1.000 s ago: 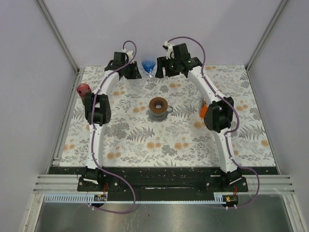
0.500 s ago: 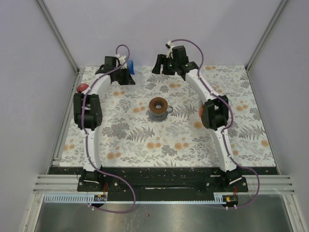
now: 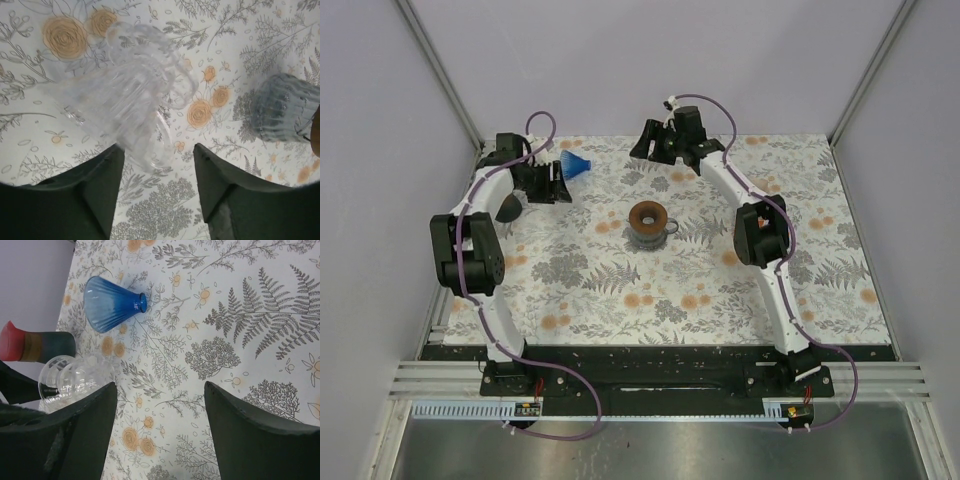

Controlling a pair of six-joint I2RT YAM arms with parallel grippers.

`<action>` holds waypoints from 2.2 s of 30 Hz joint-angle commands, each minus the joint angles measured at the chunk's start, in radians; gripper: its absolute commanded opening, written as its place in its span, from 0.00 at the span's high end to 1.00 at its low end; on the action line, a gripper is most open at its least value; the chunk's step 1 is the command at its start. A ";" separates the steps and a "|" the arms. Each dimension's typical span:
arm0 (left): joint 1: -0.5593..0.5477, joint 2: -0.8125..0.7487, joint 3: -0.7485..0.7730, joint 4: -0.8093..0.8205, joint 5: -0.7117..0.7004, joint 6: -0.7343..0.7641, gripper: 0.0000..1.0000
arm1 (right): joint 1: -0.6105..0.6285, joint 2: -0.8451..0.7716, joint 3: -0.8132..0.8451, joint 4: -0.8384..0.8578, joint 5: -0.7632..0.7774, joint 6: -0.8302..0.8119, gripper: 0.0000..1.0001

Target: Place the coffee filter in the dripper

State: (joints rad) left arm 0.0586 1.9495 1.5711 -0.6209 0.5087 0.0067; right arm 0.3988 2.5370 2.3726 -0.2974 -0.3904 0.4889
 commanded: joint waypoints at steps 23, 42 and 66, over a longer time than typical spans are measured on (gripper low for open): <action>-0.308 0.290 0.630 -0.094 -0.332 0.206 0.20 | -0.055 -0.198 -0.233 0.069 -0.010 -0.056 0.20; -0.399 0.482 0.748 0.251 -0.618 0.234 0.10 | -0.113 -0.376 -0.536 0.150 -0.001 -0.111 0.21; -0.272 0.511 0.780 0.262 -0.530 0.257 0.03 | -0.115 -0.340 -0.513 0.115 -0.041 -0.118 0.21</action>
State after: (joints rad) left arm -0.2245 2.5031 2.3425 -0.3935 0.0120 0.2802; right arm 0.2871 2.2265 1.8389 -0.1894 -0.4133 0.3962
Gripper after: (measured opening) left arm 0.973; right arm 0.787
